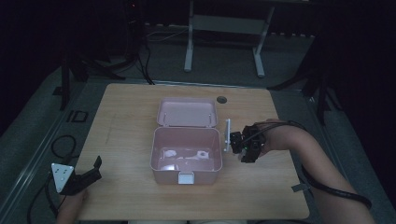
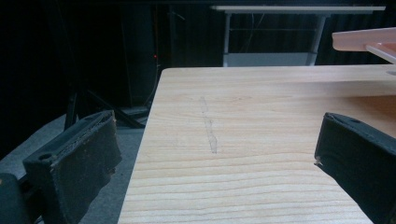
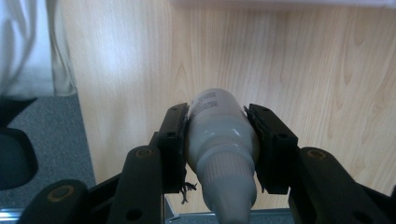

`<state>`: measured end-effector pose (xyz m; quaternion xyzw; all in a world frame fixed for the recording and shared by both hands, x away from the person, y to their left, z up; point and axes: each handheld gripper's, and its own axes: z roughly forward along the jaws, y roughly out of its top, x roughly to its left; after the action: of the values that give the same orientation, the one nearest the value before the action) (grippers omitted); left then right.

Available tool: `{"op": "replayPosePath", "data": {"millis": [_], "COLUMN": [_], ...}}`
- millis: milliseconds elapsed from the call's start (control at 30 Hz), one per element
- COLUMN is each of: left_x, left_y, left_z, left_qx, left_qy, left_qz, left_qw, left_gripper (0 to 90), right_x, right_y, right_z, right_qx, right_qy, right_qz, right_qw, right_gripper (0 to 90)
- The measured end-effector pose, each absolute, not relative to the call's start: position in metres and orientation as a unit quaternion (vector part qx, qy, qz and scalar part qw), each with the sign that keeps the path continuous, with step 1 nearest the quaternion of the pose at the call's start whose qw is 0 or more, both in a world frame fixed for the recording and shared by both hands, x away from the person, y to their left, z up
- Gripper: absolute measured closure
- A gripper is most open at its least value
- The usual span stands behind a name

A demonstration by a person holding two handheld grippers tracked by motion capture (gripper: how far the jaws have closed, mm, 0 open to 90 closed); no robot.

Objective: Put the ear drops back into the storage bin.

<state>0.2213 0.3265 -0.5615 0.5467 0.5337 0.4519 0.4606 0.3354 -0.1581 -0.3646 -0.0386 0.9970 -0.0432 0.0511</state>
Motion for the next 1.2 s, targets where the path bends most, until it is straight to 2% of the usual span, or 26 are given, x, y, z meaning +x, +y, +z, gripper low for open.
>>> {"op": "replayPosePath", "data": {"millis": [567, 933, 1200], "left_x": [0.221, 0.222, 0.222], "left_y": [0.327, 0.327, 0.327], "left_z": [-0.562, -0.562, -0.562], "left_qx": [0.548, 0.549, 0.549], "left_qy": [0.533, 0.532, 0.532], "left_qz": [0.450, 0.450, 0.449], "left_qw": [0.462, 0.462, 0.462], "left_gripper": [0.3, 0.3, 0.3], "right_x": [0.332, 0.339, 0.343], "right_y": [-0.111, -0.089, -0.073], "right_z": [-0.324, -0.339, -0.363], "right_qx": [-0.050, -0.057, -0.066], "right_qy": [0.996, 0.996, 0.996], "right_qz": [-0.022, -0.024, -0.023], "right_qw": [0.073, 0.068, 0.058], "right_gripper": [59.7, 59.7, 59.7]}}
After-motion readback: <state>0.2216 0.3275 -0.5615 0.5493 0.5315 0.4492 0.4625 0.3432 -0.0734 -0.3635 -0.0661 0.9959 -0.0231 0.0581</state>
